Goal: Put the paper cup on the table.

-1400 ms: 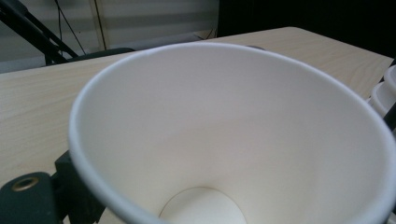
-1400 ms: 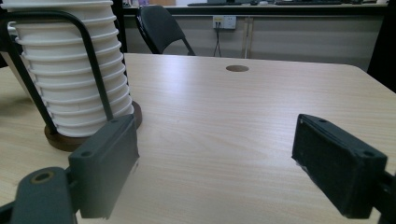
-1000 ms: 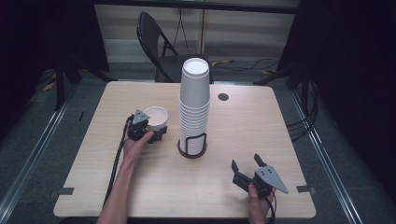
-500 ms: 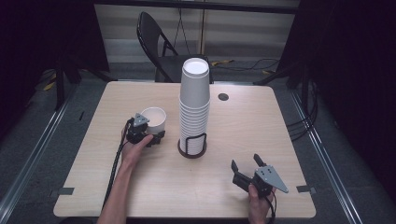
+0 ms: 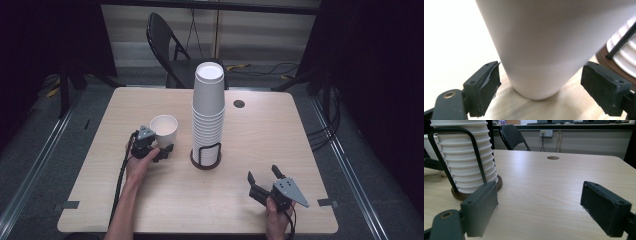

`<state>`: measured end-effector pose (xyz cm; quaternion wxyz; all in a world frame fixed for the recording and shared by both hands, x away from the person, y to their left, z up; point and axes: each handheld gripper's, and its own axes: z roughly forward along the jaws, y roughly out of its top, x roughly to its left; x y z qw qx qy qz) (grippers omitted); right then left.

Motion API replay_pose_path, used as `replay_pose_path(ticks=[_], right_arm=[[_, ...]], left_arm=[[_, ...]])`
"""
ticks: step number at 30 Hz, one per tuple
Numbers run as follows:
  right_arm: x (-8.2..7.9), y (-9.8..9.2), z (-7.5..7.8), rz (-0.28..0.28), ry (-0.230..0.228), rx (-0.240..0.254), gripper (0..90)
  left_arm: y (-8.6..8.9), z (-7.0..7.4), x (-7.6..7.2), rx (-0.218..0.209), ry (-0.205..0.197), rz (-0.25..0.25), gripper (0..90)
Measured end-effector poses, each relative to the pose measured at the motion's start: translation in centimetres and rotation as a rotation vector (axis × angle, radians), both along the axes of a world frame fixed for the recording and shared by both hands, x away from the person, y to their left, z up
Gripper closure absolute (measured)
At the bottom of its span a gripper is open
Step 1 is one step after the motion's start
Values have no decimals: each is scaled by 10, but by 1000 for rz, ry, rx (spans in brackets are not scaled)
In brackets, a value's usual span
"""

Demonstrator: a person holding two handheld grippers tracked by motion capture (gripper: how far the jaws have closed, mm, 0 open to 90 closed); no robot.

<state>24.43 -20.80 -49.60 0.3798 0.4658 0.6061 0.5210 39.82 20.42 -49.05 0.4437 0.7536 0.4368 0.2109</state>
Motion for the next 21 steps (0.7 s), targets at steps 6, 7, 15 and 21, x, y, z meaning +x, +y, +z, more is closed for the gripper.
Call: replay_pose_path(ticks=[6,7,15,21], right_arm=[[0,0,0,0,-3,5,135],[-1,0,0,0,-4,5,135],[-1,-1,0,6,-7,10,135],[-1,-1,0,3,-5,8,135]], left_arm=[[8,7,-15,-58,-51,2,156],[9,8,-18,-62,-59,6,156],[8,14,-42,-115,-125,-10,155],[2,18,-62,-133,-164,-25,155]])
